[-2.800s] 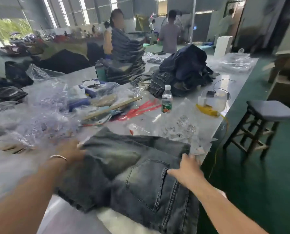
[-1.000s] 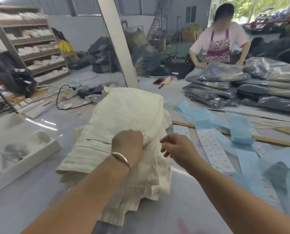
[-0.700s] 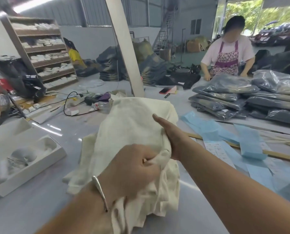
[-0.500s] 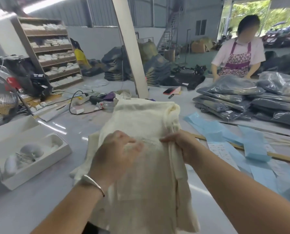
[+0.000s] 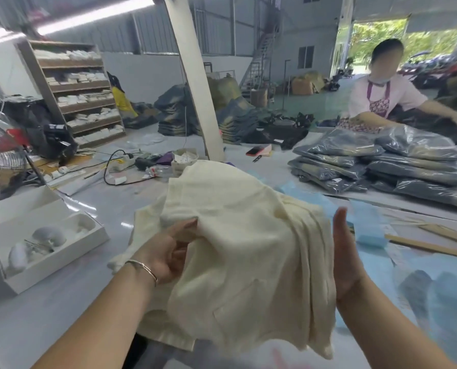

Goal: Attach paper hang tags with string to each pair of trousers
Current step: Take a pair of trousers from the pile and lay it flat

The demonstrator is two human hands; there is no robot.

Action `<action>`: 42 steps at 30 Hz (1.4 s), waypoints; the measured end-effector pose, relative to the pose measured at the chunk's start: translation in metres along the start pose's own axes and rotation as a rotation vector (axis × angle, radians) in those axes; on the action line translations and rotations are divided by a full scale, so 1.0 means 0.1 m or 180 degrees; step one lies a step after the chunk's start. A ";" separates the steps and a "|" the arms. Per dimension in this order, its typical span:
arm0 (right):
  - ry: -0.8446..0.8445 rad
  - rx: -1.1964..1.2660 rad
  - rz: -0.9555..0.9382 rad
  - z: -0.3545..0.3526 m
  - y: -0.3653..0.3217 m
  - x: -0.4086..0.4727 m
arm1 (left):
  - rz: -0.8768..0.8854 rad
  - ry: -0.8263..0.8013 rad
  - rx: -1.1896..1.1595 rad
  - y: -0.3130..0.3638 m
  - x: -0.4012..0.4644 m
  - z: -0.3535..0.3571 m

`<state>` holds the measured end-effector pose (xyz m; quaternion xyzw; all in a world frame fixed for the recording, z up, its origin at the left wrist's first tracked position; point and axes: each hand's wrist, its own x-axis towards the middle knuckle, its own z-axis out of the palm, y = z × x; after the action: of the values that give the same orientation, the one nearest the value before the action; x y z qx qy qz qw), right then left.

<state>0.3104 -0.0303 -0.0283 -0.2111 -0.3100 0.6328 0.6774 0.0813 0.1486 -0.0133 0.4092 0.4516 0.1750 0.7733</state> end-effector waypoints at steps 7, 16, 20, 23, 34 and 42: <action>0.0660 -0.1016 0.0586 0.08 -0.03 -0.55 | 0.0815 -0.0346 -0.0491 -0.68 -0.44 0.31; 0.0270 -0.0707 0.0499 0.45 -0.19 -1.54 | 0.2352 -0.0190 -0.1412 -1.29 -1.30 0.64; 0.0293 -0.1404 0.1045 0.64 -0.32 -2.17 | 0.2567 -0.0190 -0.0901 -1.19 -1.96 0.97; 0.0278 -0.1527 0.0743 0.69 -0.48 -2.68 | 0.2140 -0.0148 -0.0256 -1.26 -2.37 1.37; 0.0157 -0.1305 0.0075 0.64 -0.99 -3.95 | 0.2332 -0.0850 0.0686 -1.72 -3.31 2.03; 0.0684 -0.1607 -0.1291 0.80 -1.45 -4.37 | 0.3202 0.0148 0.0478 -1.67 -3.62 2.14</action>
<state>0.3576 -0.4869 0.0611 -0.3717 -0.4194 0.3626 0.7446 0.0526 -0.2854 0.1100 0.6265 0.2271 0.5017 0.5515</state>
